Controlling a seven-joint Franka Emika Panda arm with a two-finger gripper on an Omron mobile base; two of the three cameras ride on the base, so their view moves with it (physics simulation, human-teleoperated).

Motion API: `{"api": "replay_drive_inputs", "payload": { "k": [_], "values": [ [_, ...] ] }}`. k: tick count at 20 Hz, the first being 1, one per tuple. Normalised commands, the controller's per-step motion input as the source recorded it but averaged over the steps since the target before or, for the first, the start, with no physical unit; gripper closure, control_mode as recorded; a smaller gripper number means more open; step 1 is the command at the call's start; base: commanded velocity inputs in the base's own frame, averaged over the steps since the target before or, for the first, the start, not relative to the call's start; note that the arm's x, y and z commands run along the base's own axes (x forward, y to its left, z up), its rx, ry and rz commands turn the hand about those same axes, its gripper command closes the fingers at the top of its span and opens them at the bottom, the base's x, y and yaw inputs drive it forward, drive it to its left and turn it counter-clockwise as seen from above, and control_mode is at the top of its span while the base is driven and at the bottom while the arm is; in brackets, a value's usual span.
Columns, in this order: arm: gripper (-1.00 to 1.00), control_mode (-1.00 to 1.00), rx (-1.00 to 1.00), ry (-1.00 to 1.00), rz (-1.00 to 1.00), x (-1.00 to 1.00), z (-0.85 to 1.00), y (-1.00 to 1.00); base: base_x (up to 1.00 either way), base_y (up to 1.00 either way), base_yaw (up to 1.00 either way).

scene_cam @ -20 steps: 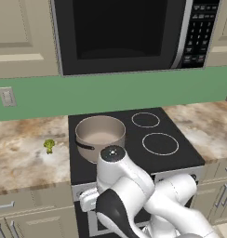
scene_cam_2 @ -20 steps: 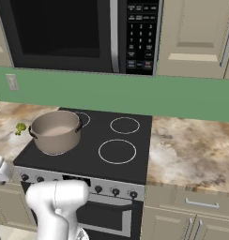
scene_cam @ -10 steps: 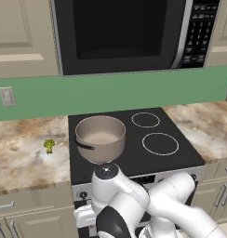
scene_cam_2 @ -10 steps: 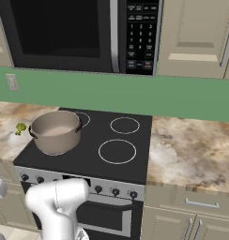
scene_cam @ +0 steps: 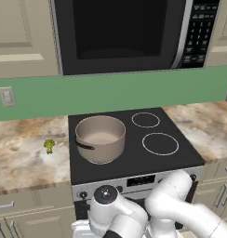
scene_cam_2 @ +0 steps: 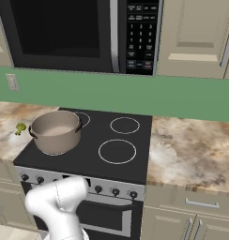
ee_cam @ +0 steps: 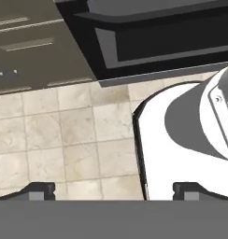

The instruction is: Turn on the burner for the pot on the stove. Wait thirty seconds for the pot to heat up. Then add the broccoli to the pot.

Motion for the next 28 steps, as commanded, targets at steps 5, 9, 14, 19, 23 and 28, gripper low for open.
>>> {"api": "replay_drive_inputs", "payload": {
  "k": [5, 9, 14, 19, 23, 28],
  "values": [
    [-1.0, -1.0, 0.06, -0.24, -0.12, -0.33, -0.44, 0.0, 0.0, 0.0, 0.0],
    [-1.0, -1.0, 0.0, -0.2, -0.2, -0.21, -0.37, 0.0, 0.0, 0.0, 0.0],
    [-1.0, -1.0, 0.0, -0.34, -0.11, -0.21, -0.07, 0.0, 0.0, 0.0, 0.0],
    [-1.0, -1.0, -0.06, -0.44, -0.03, -0.24, 0.0, 0.03, 0.0, 0.0, 0.0],
    [-1.0, -1.0, -0.14, -0.39, 0.0, -0.14, 0.07, 0.17, 0.0, 0.0, 0.0],
    [-1.0, -1.0, -0.19, -0.53, 0.0, -0.37, 0.16, 0.18, 0.0, 0.0, 0.0]
  ]
}}
